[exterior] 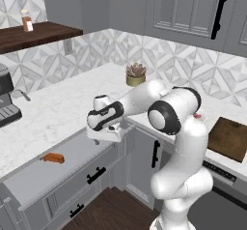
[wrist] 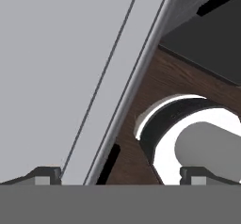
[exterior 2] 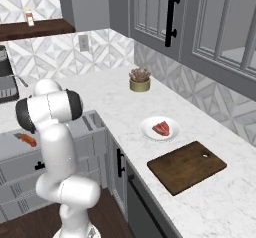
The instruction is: Pick up the knife from the drawer and place it on the cutting board. Then place the meat from the plate to the cutting board.
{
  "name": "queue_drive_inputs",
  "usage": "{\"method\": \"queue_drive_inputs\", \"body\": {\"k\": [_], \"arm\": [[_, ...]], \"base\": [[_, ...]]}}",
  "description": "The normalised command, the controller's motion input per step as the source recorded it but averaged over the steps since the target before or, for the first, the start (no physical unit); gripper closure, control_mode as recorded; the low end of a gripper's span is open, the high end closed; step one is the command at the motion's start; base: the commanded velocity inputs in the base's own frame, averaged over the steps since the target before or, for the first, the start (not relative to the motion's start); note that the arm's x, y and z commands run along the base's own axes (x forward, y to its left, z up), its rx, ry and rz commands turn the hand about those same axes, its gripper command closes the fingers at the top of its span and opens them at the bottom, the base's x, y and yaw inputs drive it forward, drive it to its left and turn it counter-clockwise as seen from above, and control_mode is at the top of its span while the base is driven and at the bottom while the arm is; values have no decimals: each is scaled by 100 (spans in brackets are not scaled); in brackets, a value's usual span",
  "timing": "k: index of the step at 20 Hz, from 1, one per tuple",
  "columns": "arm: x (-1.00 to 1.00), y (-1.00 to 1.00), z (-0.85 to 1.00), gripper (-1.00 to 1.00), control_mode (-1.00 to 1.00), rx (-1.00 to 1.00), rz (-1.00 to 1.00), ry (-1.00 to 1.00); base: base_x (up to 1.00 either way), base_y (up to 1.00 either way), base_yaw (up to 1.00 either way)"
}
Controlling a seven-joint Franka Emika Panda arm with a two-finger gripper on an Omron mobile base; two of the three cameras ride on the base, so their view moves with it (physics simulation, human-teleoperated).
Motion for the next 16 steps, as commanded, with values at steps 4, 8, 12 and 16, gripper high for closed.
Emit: {"method": "queue_drive_inputs", "body": {"k": [4,8,12,16], "arm": [[0,0,-75,-100,-100,0,0,0],[0,-2,-65,-100,-100,0,0,-2],[-9,-5,-14,-100,-100,0,0,-14],[-93,-54,0,-100,-100,2,-1,-2]], "base": [[0,0,0],[0,0,0],[0,0,0],[0,0,0]]}}
